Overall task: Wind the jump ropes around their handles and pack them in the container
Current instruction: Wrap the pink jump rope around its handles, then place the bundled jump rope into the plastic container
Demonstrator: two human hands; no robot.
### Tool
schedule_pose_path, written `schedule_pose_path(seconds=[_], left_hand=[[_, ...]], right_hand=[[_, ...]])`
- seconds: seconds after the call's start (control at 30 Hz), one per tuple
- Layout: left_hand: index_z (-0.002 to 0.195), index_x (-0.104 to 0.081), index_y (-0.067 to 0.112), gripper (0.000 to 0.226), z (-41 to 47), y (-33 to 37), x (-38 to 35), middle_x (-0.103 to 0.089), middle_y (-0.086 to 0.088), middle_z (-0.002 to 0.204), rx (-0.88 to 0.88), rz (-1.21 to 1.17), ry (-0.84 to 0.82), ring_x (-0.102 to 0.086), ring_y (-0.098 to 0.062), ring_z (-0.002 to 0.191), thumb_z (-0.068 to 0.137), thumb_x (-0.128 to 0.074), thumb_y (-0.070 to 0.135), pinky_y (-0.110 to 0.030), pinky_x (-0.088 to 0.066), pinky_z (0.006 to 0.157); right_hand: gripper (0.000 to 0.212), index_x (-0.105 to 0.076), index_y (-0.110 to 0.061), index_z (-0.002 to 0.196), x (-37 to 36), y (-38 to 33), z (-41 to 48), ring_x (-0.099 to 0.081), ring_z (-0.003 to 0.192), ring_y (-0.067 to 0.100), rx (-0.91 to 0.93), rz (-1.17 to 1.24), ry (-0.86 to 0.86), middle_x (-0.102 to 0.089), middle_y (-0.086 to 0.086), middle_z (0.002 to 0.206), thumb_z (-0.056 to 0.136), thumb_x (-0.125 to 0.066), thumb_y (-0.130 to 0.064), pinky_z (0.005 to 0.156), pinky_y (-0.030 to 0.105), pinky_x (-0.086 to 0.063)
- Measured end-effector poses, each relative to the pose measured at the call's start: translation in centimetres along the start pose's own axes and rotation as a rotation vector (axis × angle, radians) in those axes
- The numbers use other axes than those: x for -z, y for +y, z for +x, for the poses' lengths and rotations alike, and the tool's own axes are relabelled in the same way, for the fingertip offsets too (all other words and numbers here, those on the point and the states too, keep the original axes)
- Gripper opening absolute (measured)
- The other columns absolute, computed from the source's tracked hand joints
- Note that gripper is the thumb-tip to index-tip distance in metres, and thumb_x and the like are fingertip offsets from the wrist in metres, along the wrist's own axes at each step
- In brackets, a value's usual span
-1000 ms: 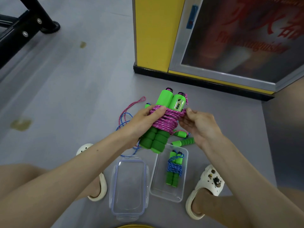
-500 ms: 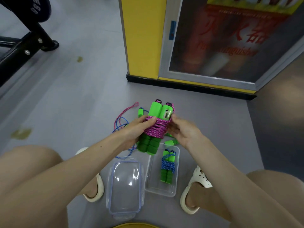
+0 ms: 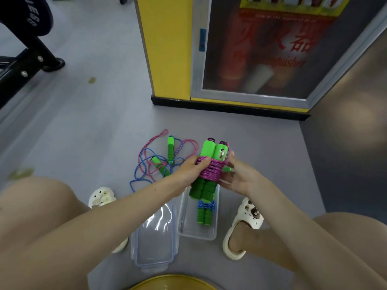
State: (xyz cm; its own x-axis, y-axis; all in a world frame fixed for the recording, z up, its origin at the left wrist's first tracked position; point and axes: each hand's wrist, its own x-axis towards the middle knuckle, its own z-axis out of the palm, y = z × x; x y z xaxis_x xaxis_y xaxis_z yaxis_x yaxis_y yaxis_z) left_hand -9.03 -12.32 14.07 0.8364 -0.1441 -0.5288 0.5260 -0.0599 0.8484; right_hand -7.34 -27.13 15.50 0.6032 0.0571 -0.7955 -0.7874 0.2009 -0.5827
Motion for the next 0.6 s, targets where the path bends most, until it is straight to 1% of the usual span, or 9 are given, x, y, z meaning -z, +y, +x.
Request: schedule_pose_path(seconds=[0.03,0.1,0.2,0.3,0.4,0.43,0.5,0.53,0.6], left_hand=[[0.125,-0.054,0.01,0.038,0.3,-0.4,-0.3,-0.066,-0.013,0.117,0.014,-0.017,0.017,-0.064,-0.027,0.106,0.097,-0.052,0.035,-0.044,-0.052,0.094],[0.126,-0.052,0.012,0.038,0.9,-1.4,-0.7,-0.066,-0.012,0.118,0.051,-0.053,0.047,-0.064,-0.028,0.105,0.098,-0.051,0.037,-0.046,-0.053,0.09],[0.124,-0.051,0.013,0.034,1.6,-3.8,-0.9,-0.065,-0.009,0.112,0.104,-0.005,0.032,-0.064,-0.024,0.092,0.099,-0.047,0.037,-0.038,-0.054,0.079],[0.125,-0.047,0.015,0.031,2.2,-6.1,-0.4,-0.063,-0.005,0.107,0.135,0.056,-0.004,-0.062,-0.014,0.083,0.102,-0.042,0.035,-0.03,-0.053,0.068],[0.121,-0.049,0.01,0.031,3.9,-8.9,1.1,-0.063,-0.009,0.111,0.152,0.219,0.031,-0.061,-0.02,0.091,0.102,-0.039,0.033,-0.034,-0.049,0.074],[0.119,-0.052,0.008,0.032,4.5,-10.0,1.6,-0.063,-0.012,0.113,0.154,0.312,0.044,-0.06,-0.024,0.097,0.102,-0.038,0.032,-0.033,-0.045,0.076],[0.12,-0.053,0.004,0.036,5.6,-12.3,2.9,-0.061,-0.014,0.116,0.197,0.458,0.088,-0.057,-0.028,0.106,0.102,-0.039,0.032,-0.029,-0.039,0.08],[0.122,-0.053,0.004,0.037,6.1,-13.3,3.5,-0.06,-0.013,0.117,0.231,0.495,0.102,-0.056,-0.028,0.109,0.102,-0.039,0.032,-0.029,-0.038,0.081],[0.12,-0.053,0.004,0.034,6.9,-15.2,4.5,-0.058,-0.013,0.116,0.286,0.507,0.132,-0.054,-0.027,0.109,0.102,-0.04,0.029,-0.028,-0.037,0.081]], right_hand=[[0.036,-0.056,-0.013,0.086,0.3,0.2,0.2,-0.056,0.074,0.02,0.001,-0.055,-0.029,-0.058,0.01,0.079,0.098,-0.042,-0.044,0.093,0.041,-0.046],[0.028,-0.057,-0.013,0.091,0.3,1.0,1.0,-0.057,0.076,0.02,0.0,-0.156,-0.036,-0.059,0.008,0.084,0.097,-0.047,-0.038,0.086,0.038,-0.048],[0.011,-0.059,-0.012,0.099,-0.1,3.2,3.3,-0.059,0.076,0.017,0.004,-0.203,-0.002,-0.064,0.007,0.089,0.093,-0.057,-0.021,0.073,0.033,-0.05],[0.025,-0.06,-0.004,0.114,-0.5,5.8,6.2,-0.062,0.077,0.018,0.014,-0.147,0.017,-0.067,0.01,0.094,0.09,-0.06,-0.008,0.067,0.031,-0.052],[0.025,-0.055,0.003,0.116,-1.4,8.9,8.4,-0.06,0.072,0.022,-0.038,-0.053,0.041,-0.063,0.012,0.089,0.092,-0.054,0.0,0.058,0.032,-0.056],[0.026,-0.054,0.005,0.117,-1.5,10.0,9.3,-0.06,0.074,0.026,-0.055,-0.028,0.071,-0.063,0.016,0.093,0.092,-0.054,0.003,0.061,0.033,-0.056],[0.025,-0.056,0.007,0.112,-1.4,12.2,11.2,-0.063,0.09,0.036,-0.078,-0.046,0.177,-0.063,0.02,0.105,0.087,-0.06,0.004,0.078,0.042,-0.053],[0.021,-0.06,0.004,0.105,-1.3,13.3,12.3,-0.064,0.096,0.037,-0.085,-0.085,0.228,-0.064,0.022,0.109,0.084,-0.065,0.002,0.085,0.047,-0.052],[0.012,-0.063,-0.007,0.085,-0.9,15.4,14.8,-0.066,0.096,0.036,-0.099,-0.175,0.288,-0.068,0.022,0.106,0.078,-0.074,-0.005,0.089,0.052,-0.051]])
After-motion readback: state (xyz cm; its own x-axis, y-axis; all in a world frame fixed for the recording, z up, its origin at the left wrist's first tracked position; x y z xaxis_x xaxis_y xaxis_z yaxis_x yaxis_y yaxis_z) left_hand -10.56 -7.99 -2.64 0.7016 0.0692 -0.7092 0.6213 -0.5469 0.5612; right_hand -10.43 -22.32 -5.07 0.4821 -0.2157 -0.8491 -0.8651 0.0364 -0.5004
